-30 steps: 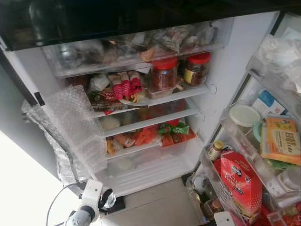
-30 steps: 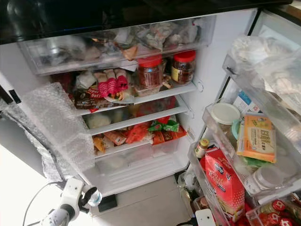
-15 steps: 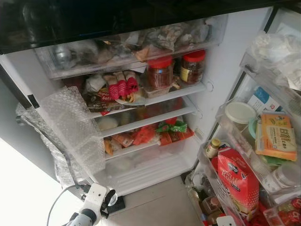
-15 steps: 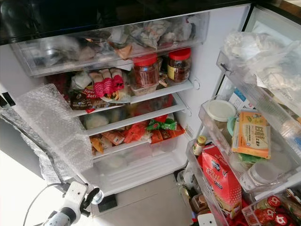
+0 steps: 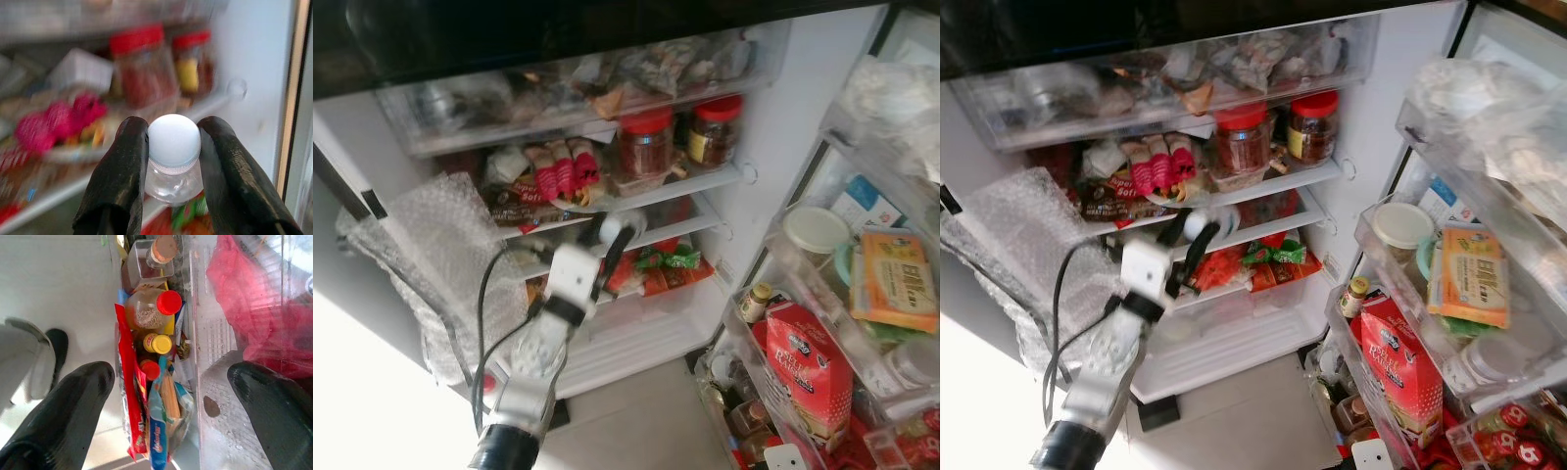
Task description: Restocking fridge
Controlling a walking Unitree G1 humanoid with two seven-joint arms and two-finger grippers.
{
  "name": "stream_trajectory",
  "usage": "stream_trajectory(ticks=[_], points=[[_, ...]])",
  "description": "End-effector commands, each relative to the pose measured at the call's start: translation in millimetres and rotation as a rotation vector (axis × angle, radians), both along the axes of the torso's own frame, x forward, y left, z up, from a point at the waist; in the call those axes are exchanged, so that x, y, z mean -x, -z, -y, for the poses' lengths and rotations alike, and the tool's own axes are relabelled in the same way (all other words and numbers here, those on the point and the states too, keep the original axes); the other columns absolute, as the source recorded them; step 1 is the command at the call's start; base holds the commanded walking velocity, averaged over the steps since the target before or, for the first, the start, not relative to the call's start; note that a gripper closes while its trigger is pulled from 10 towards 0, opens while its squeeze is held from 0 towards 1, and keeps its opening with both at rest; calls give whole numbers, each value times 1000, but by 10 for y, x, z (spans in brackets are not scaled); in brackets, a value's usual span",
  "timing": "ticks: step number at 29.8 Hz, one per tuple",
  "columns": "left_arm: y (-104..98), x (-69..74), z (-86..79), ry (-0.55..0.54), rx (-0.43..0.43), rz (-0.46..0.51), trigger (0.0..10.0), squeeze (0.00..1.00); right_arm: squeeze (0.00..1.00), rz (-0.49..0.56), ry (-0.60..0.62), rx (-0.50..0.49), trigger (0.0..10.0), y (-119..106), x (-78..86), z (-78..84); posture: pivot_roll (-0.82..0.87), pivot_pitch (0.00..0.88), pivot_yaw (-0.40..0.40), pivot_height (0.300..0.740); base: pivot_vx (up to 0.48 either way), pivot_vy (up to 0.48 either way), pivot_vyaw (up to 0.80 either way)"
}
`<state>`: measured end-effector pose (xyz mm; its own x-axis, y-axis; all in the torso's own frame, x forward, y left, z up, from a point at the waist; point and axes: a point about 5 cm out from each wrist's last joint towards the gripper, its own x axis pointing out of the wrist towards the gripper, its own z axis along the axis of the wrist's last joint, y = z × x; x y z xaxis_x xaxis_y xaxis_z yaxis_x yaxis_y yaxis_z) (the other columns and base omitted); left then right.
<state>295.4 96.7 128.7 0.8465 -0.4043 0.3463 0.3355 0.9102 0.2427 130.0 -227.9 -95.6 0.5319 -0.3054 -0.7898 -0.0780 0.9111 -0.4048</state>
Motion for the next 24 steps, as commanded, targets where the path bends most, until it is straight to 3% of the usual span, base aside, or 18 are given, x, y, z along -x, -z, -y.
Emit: stream_trajectory(ticks=[1,6,7,8,9,11,14,16,24], points=[[-75,-7,4,-4,-1,37,10000,0,0,-11,30,25,10000,-1,64,90,-212,113,-42,740,0,0,0],[-5,73,-97,-41,-35,20,10000,0,0,-9,25,20,10000,1,57,75,-215,113,-34,740,0,0,0],[133,130,-195,-73,-48,-70,10000,0,0,-9,23,17,10000,3,57,63,-214,114,-25,740,0,0,0],[133,130,-195,-73,-48,-70,10000,0,0,-9,23,17,10000,3,57,63,-214,114,-25,740,0,0,0],[278,182,-317,-124,-36,-154,10000,0,0,-10,23,12,10000,7,59,51,-209,118,-25,740,0,0,0],[374,278,-467,-200,-11,-269,10000,0,0,-12,22,3,10000,14,65,33,-213,122,-33,740,0,0,0],[312,274,-487,-223,14,-258,10000,0,0,-12,18,-8,10000,17,70,23,-207,122,-34,740,0,0,0],[197,194,-451,-238,45,-205,10000,0,0,-3,12,-21,10000,17,75,15,-199,116,-35,740,0,0,0],[176,107,-443,-253,72,-202,10000,0,0,23,7,-62,10000,17,74,-20,-212,113,-40,740,0,0,0]])
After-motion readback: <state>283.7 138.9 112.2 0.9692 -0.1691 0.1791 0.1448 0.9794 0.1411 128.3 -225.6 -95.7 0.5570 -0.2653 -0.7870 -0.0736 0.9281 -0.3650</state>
